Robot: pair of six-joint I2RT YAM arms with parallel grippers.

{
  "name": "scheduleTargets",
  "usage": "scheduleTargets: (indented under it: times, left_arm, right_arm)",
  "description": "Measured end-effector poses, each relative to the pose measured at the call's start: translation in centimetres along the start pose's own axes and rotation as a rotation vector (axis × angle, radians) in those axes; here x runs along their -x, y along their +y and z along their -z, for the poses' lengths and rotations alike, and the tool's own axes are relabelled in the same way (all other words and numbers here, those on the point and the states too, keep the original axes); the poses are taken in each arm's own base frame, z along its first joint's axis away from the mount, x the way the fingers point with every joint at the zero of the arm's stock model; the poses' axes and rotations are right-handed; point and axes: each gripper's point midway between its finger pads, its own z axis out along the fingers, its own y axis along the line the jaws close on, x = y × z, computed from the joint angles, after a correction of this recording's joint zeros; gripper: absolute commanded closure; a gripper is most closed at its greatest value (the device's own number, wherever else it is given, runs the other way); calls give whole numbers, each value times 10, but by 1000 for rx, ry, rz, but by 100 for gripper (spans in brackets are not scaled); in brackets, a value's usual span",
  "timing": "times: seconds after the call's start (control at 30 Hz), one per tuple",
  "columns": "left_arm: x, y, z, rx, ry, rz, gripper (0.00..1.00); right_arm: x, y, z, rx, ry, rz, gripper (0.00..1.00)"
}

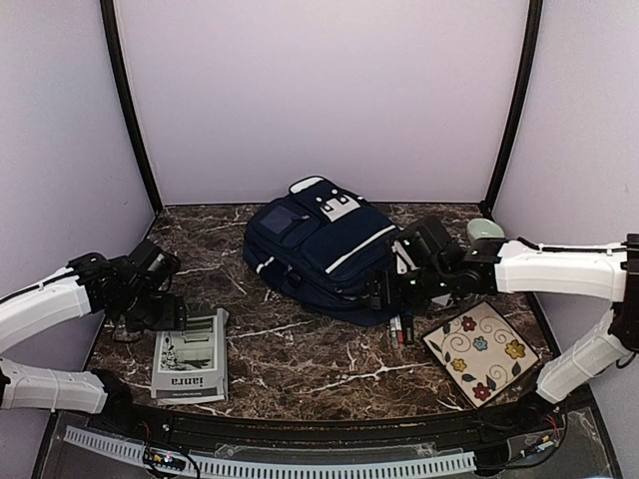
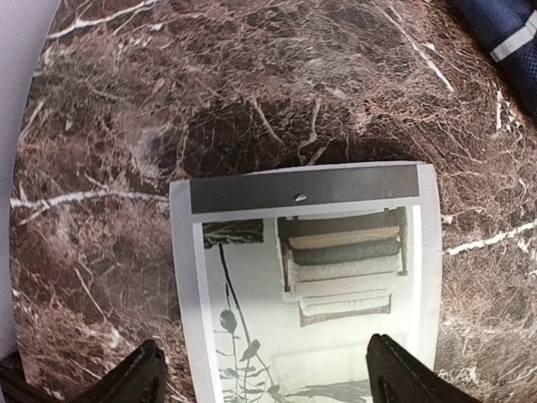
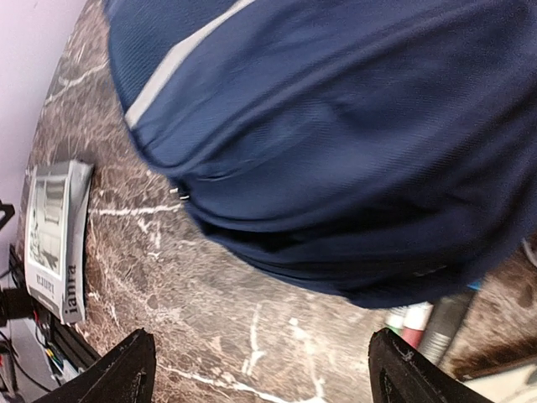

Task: Pack the student bag
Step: Move the book to the center of the board.

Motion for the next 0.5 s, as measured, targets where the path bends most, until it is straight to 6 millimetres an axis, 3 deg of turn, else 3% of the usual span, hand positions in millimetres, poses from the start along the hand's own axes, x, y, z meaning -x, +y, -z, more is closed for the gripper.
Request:
scheduleTargets:
  times: [0.2,0.4,0.43,0.5]
  left_arm:
    - [-18,7,-6,-61,38,190,9]
    - [-57,20,-40,-38,155,368,8]
    - [-59,21,-44,-32,168,385,9]
    - [-61,20,-53,-25,199,406,25]
  right_arm:
    - [-21,42,-27,38,82,131,12]
    - [-33,59,-32,65,113,189,12]
    - [-34,60,-33,65,114,193,12]
    - [-34,63,-33,68,114,202,12]
